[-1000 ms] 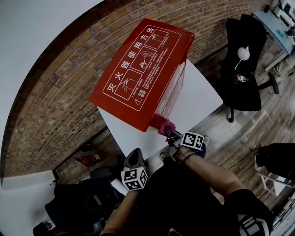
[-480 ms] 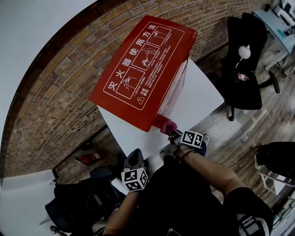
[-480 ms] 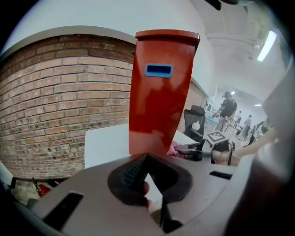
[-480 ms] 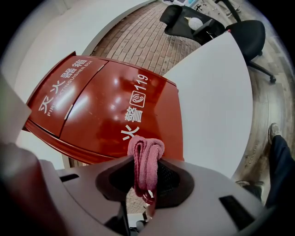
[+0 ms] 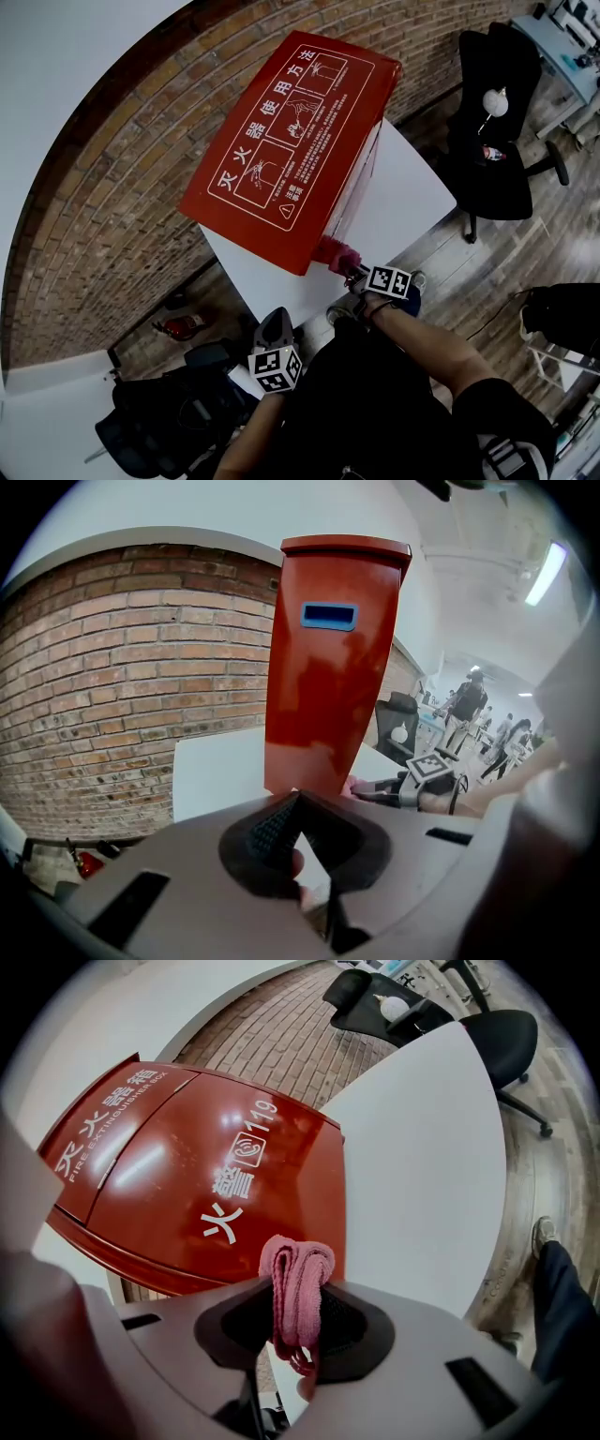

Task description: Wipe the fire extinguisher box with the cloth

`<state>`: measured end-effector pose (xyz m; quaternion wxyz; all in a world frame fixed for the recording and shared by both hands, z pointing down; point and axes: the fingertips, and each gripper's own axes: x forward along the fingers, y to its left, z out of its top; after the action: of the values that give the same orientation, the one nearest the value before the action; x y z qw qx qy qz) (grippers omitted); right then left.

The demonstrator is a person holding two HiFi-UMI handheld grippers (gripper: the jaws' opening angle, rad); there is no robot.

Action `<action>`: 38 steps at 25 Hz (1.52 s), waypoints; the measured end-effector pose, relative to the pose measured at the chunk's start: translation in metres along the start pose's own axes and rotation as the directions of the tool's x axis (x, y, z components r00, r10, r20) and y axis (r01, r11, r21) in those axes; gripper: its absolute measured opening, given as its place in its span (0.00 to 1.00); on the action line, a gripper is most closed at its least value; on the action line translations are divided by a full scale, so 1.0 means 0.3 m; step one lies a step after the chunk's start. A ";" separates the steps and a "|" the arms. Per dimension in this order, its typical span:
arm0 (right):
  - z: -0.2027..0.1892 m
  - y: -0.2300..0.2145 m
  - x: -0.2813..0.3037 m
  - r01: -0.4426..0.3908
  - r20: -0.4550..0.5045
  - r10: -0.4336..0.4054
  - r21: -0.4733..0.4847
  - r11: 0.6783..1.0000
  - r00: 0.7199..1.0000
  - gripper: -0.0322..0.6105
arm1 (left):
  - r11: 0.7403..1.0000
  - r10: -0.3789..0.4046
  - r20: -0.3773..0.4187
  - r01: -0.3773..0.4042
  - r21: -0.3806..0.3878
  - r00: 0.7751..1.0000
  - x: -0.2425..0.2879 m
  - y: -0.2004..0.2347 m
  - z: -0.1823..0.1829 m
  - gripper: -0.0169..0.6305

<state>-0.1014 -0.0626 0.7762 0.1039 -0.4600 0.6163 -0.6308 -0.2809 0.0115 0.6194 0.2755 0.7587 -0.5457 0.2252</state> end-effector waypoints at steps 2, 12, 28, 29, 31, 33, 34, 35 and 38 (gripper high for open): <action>-0.002 -0.022 0.013 0.017 -0.003 -0.017 0.003 1.000 1.000 0.22 | 1.000 -0.001 0.002 0.001 0.002 1.000 0.004 0.001 0.004 0.07; -0.037 -0.150 0.072 0.103 -0.034 -0.104 -0.042 0.994 0.994 0.22 | 1.000 0.015 -0.009 -0.015 -0.004 1.000 -0.010 0.019 -0.017 0.07; -0.042 -0.210 0.079 0.164 -0.057 -0.173 -0.143 0.976 0.983 0.22 | 1.000 0.005 0.009 -0.005 -0.013 1.000 -0.027 0.025 -0.023 0.07; -0.036 -0.200 0.060 0.162 -0.056 -0.173 -0.161 0.974 0.983 0.22 | 1.000 -0.004 0.016 0.004 -0.017 1.000 -0.026 0.020 -0.016 0.07; -0.009 -0.178 0.007 0.159 -0.043 -0.171 -0.204 0.966 0.984 0.22 | 0.999 -0.033 0.030 0.034 -0.025 0.999 -0.015 0.001 0.002 0.07; 0.029 -0.149 -0.061 0.160 -0.018 -0.171 -0.258 0.953 0.985 0.22 | 0.997 -0.074 0.038 0.075 -0.026 0.997 0.001 -0.030 0.018 0.07; 0.050 -0.129 -0.097 0.161 -0.001 -0.168 -0.280 0.946 0.986 0.22 | 0.995 -0.099 0.040 0.100 -0.024 0.994 0.008 -0.050 0.027 0.07; 0.072 -0.104 -0.136 0.159 0.018 -0.162 -0.299 0.941 0.987 0.22 | 0.991 -0.129 0.040 0.129 -0.020 0.991 0.014 -0.076 0.034 0.07; 0.143 -0.004 -0.268 0.142 0.082 -0.120 -0.365 0.920 0.989 0.22 | 0.969 -0.247 0.031 0.246 0.017 0.969 0.025 -0.184 0.050 0.07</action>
<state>-0.0258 -0.0355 0.7331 -0.0091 -0.5294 0.6886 -0.4954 -0.2254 0.0102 0.6035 0.2874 0.8259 -0.4503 0.1802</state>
